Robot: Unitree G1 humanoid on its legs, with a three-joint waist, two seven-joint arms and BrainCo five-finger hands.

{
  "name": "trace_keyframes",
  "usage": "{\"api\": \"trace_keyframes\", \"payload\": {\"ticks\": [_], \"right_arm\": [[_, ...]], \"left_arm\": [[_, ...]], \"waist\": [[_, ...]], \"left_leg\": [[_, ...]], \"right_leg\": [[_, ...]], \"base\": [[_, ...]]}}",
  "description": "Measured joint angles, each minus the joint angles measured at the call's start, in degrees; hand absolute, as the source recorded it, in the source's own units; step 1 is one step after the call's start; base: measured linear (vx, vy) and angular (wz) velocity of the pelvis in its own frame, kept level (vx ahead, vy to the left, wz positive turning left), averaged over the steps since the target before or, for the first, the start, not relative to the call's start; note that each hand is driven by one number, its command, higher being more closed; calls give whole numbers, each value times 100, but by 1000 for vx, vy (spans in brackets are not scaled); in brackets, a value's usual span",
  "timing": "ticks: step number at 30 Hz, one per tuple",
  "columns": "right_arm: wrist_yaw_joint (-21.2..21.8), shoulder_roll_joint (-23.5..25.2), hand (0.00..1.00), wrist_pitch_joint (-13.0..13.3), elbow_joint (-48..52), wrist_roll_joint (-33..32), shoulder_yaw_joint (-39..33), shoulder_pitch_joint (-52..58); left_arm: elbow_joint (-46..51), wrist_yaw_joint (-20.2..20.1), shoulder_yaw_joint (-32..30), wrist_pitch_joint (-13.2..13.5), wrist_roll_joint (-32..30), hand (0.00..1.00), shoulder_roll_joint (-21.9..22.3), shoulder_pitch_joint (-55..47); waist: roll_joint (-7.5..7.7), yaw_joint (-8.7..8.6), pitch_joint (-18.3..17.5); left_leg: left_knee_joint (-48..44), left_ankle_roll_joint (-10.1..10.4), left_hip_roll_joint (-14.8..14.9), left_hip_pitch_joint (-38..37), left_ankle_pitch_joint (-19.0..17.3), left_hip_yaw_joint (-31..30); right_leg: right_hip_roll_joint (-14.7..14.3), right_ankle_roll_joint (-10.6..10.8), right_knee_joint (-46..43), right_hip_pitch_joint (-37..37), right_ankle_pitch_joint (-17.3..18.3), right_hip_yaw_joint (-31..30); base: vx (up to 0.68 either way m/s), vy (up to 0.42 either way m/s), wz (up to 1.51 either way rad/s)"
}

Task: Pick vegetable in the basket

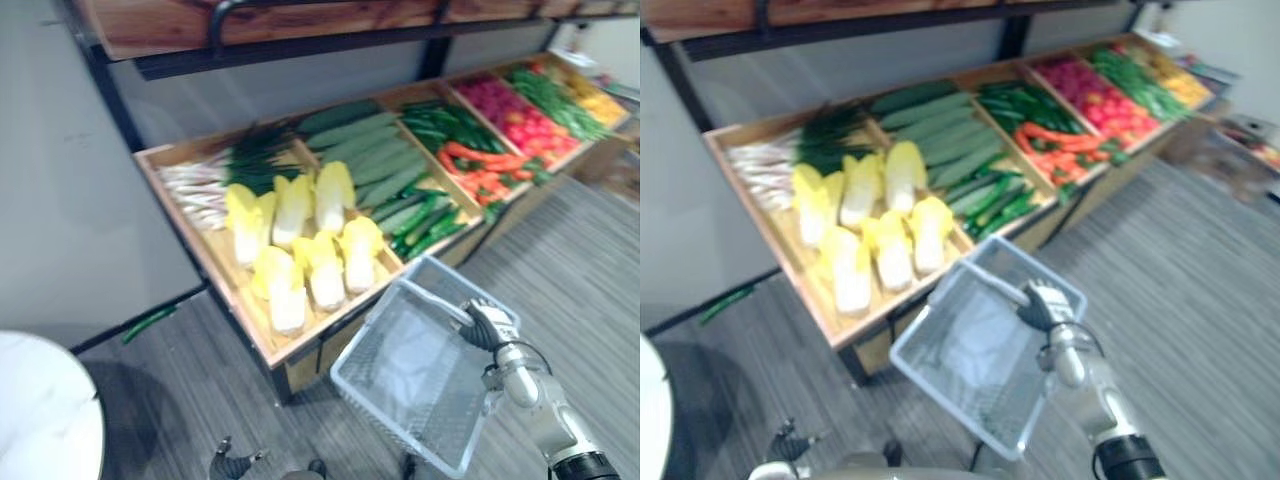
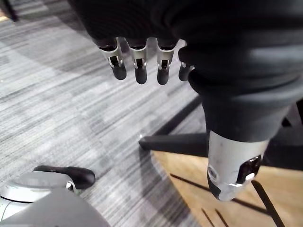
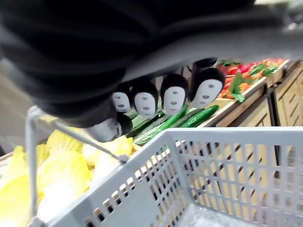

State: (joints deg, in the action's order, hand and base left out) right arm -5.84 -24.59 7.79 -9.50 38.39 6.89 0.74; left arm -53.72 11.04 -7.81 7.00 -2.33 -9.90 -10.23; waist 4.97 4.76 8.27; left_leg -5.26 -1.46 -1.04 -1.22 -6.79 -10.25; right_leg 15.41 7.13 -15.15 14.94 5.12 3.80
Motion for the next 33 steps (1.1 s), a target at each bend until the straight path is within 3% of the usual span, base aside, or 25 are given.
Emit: {"api": "trace_keyframes", "payload": {"ticks": [2,3,4,5,6,7,8,10,12,13,15,16,18,19,24,30,33], "right_arm": [[3,-54,100,-38,3,-3,-129,173],[1,-88,100,-33,152,-17,-190,303],[0,-117,100,-52,234,-21,-261,399],[-2,-157,100,-83,198,-27,-304,412],[-3,-270,100,-203,185,-28,-366,412],[-2,-342,100,-287,143,-28,-386,404],[2,-358,100,-316,109,-28,-381,404],[17,-400,100,-380,92,-26,-383,424],[-4,-488,100,-385,78,-116,-450,547],[-12,-492,100,-384,81,-122,-483,581],[-146,-373,100,-379,83,-246,-735,859],[-156,-336,100,-378,82,-259,-774,941],[-175,-267,100,-318,81,-272,-890,1103],[-176,-180,100,-306,79,-272,-949,1105],[-357,294,100,253,-144,-240,-1757,1473],[-462,336,100,281,-1519,-242,-2662,1325],[-545,304,100,200,-2298,-238,-2920,1292]], "left_arm": [[-8,3,-130,-1,2,0,19,-19],[-36,7,-197,-1,2,0,11,-52],[-98,15,-357,-2,3,0,8,-55],[-154,34,-414,-12,10,0,124,-22],[-177,43,-483,9,48,0,344,-72],[-277,55,-652,10,158,0,484,-64],[-295,76,-728,4,216,0,515,-59],[-330,175,-862,-2,256,0,538,-66],[-333,229,-874,-14,436,0,552,-70],[-332,231,-874,-15,442,0,554,-64],[-324,240,-886,-18,437,0,549,40],[-318,240,-886,-18,435,0,548,54],[-326,243,-887,-34,353,0,565,35],[-326,244,-890,-56,334,0,558,43],[-340,247,-957,-128,-96,0,571,-3],[-562,310,-1072,-140,-187,0,558,-65],[-559,440,-1227,-139,-300,0,546,-67]], "waist": [[26,-6,-14],[150,-22,-69],[171,-39,-101],[-16,-60,-107],[-297,-63,-168],[-552,-47,-268],[-544,-68,-263],[-464,-171,-251],[-440,-303,-242],[-436,-313,-240],[-451,-390,-234],[-470,-440,-246],[-629,-517,-295],[-631,-524,-293],[-663,-553,-290],[-691,-608,-319],[-679,-621,-326]], "left_leg": [[-175,278,97,2,-230,-459],[-212,470,125,4,-365,-665],[-229,674,192,-12,-546,-847],[-253,769,353,-6,-616,-935],[-191,894,818,17,-624,-934],[-191,1087,1111,82,-406,-873],[-219,1169,1186,168,-226,-870],[-313,1157,1280,423,258,-632],[-335,1036,1416,571,669,512],[-385,1022,1415,591,678,884],[-383,883,1395,598,729,2388],[-270,844,1412,589,760,2574],[447,853,1471,357,783,2730],[564,900,1467,334,830,2741],[724,892,1318,299,823,2878],[922,850,1086,79,799,3051],[923,827,996,-6,733,3135]], "right_leg": [[-5,59,341,-35,-37,-118],[56,236,609,-152,-144,-59],[54,207,744,-301,-563,149],[-72,179,634,-332,-638,360],[-443,69,592,-361,-568,644],[-681,-81,572,-373,-479,881],[-734,-137,550,-394,-444,989],[-745,-270,625,-487,-388,1494],[-782,-509,867,-745,-414,2001],[-794,-556,927,-794,-436,2085],[-854,-620,1123,-921,-479,2342],[-879,-616,1149,-931,-477,2422],[-1123,-625,1365,-898,-536,2427],[-1159,-631,1446,-898,-535,2400],[-1188,-480,1920,-1053,-641,2042],[-1019,-395,1896,-1060,-738,1717],[-945,-380,1895,-1097,-1004,1519]], "base": [[246,-473,117],[264,-669,119],[210,-732,106],[165,-571,75],[210,-605,43],[162,-357,36],[190,-440,57],[127,-413,83],[53,-327,93],[29,-241,67],[-11,-156,62],[-56,-87,55],[-95,-14,13],[-99,35,-11],[-44,63,-6],[50,74,-11],[120,61,-4]]}}
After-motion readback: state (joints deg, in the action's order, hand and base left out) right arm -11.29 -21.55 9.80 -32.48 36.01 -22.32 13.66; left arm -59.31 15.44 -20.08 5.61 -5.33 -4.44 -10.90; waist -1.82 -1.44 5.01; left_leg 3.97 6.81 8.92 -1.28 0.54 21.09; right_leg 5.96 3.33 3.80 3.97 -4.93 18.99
